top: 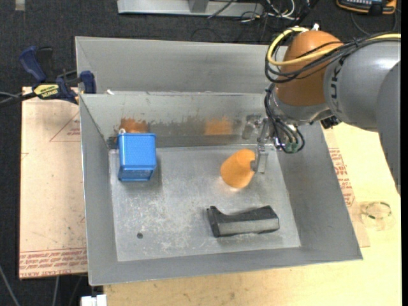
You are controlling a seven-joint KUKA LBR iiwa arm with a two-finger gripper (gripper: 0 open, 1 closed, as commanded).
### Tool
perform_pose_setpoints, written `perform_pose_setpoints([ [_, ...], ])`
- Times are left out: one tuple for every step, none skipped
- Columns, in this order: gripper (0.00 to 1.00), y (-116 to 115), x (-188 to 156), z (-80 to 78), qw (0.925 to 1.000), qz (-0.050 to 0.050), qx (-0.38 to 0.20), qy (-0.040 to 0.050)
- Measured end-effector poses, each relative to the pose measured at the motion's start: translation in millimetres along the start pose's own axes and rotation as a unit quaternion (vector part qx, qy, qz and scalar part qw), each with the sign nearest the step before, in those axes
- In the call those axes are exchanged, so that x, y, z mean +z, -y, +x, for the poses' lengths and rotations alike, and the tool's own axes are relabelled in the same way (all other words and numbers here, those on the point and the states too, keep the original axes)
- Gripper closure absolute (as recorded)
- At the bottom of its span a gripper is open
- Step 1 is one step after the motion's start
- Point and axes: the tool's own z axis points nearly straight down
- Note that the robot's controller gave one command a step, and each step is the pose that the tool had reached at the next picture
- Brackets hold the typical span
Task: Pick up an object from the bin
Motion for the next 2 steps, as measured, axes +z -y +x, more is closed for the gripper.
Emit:
perform_pose_setpoints([
  [0.00, -2, 8, -0.6, 1.0000, 0.000, 0.002, 0.0010],
  [0.00, -21, -15, 7.9, 0.9995, -0.001, 0.032, 0.0026],
])
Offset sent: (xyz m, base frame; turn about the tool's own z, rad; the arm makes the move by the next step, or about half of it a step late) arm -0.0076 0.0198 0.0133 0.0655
